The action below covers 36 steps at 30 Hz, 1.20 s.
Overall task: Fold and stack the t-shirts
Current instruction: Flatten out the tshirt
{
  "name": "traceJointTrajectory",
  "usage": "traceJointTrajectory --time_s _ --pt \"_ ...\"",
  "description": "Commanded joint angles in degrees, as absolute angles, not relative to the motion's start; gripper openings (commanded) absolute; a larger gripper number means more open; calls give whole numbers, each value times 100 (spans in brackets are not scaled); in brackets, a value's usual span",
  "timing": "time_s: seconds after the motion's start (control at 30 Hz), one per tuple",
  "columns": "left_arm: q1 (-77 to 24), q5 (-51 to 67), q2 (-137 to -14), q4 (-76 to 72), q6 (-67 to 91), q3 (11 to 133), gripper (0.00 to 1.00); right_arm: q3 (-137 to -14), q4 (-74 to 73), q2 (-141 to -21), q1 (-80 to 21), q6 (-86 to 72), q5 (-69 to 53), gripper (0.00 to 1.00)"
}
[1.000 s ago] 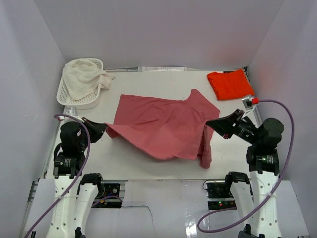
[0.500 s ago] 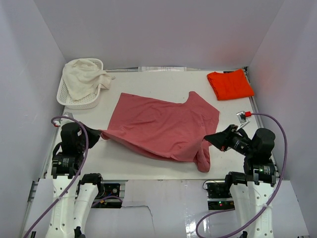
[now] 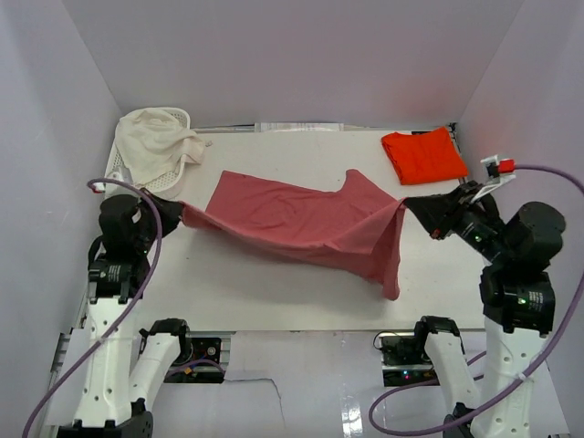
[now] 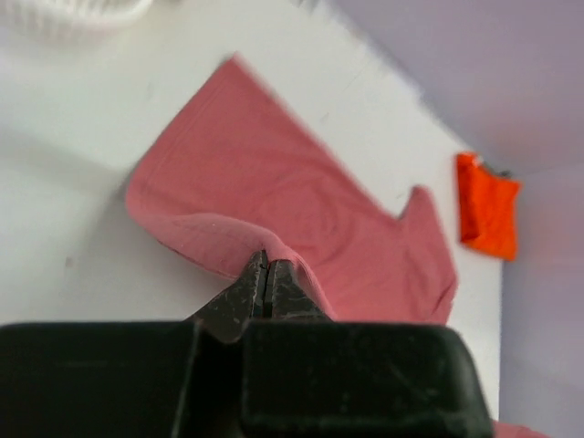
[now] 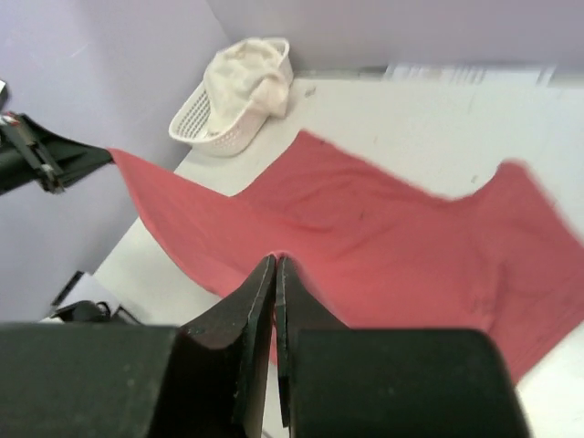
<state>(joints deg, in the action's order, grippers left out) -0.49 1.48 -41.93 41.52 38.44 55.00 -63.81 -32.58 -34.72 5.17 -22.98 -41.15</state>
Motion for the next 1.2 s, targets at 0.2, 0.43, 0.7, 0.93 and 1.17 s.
traceJointTrajectory --time_s 0.2,0.43,0.7,0.93,1.17 --pt "-26 -334 -3419 3085 3366 7285 0 -11037 -3145 -4839 466 -1451 -4262 8" --pt "-26 -667 -2937 3278 3112 8156 0 -12639 -2744 -5248 799 -1801 -4684 8" --pt "-26 -1273 -2435 3428 3085 8227 0 -12841 -1811 -5150 1257 -2540 -5010 8" --pt "-26 -1345 -2373 3305 3129 7832 0 -12025 -1565 -5028 1406 -2558 -5080 8" --pt "-26 -1397 -2821 3051 3164 7734 0 -12022 -1538 -5632 1415 -2522 -5080 8"
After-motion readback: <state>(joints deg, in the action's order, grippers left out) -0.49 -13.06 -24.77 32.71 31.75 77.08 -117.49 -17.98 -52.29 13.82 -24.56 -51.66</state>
